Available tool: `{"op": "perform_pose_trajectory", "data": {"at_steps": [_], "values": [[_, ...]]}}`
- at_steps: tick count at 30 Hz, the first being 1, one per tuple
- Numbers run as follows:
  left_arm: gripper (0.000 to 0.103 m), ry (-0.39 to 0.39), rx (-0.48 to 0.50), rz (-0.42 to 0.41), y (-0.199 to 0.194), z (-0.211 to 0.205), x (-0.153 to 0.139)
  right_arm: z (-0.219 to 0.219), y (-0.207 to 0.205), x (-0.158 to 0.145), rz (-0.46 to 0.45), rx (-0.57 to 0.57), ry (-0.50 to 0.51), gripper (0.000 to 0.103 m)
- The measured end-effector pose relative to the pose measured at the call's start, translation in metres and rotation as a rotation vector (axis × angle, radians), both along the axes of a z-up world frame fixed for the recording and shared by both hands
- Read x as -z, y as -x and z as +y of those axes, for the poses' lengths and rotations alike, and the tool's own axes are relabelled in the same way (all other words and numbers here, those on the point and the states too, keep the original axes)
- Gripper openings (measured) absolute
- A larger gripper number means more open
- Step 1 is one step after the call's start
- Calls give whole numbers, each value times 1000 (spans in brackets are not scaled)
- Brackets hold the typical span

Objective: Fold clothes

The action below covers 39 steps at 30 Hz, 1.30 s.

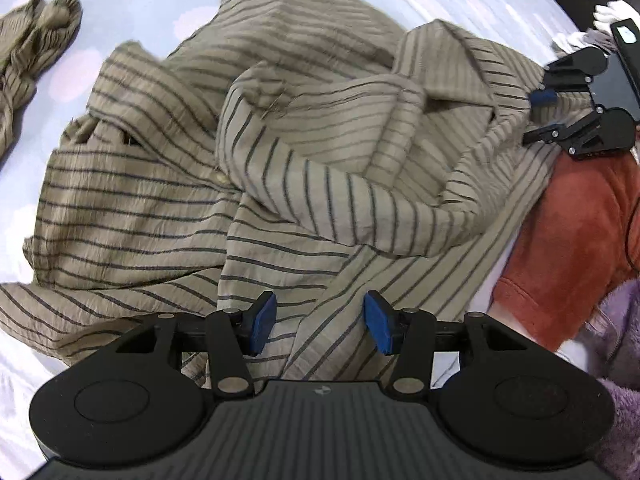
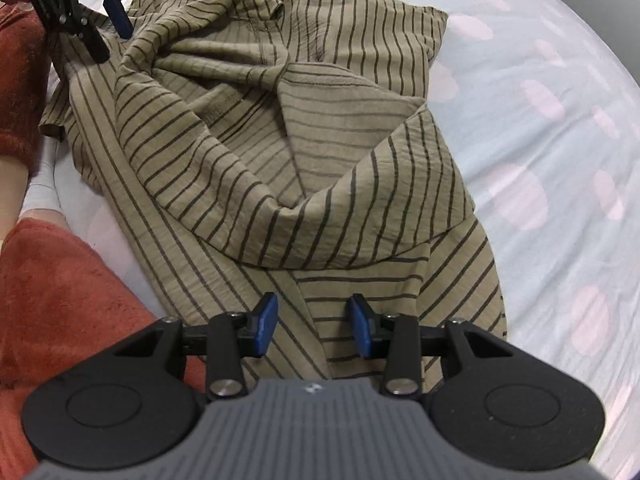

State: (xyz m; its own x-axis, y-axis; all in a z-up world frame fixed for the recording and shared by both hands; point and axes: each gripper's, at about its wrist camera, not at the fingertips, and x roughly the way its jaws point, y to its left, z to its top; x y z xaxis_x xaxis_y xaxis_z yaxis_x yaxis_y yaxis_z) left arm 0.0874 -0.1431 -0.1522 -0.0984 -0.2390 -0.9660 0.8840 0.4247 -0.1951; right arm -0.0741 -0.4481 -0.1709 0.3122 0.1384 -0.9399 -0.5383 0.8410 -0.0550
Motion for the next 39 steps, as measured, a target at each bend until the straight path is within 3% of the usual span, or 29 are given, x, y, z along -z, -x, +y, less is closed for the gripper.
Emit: {"op": "perform_pose_trajectory", "data": {"at_steps": [4,5,7,10,21,25,27,29,31,39], "values": [[42,-47,40,-21,8,-5,10,5,-2,8,6,-25,38,21],[38,-62,51,-35,11,-6,12,7,-1,9,2,-39,53,20],[27,-88,61,-59,16,-7,16,10,2,7,-12,-58,69,9],[12,-67,40,-71,18,-5,10,10,6,0,-43,-54,73,6],[2,52,-48,-137,37,29,-53,12,40,-56,-226,40,33,2],[3,59,-40,-182,44,35,-67,15,57,-79,-282,65,27,2],[8,60,-25,-239,47,36,-69,16,64,-88,-302,76,22,2],[29,58,-3,-247,47,31,-64,20,72,-92,-316,78,29,2],[39,55,23,-245,46,25,-56,22,78,-95,-320,82,31,2],[39,-35,77,-196,34,-4,-8,23,91,-92,-316,136,5,2]]}}
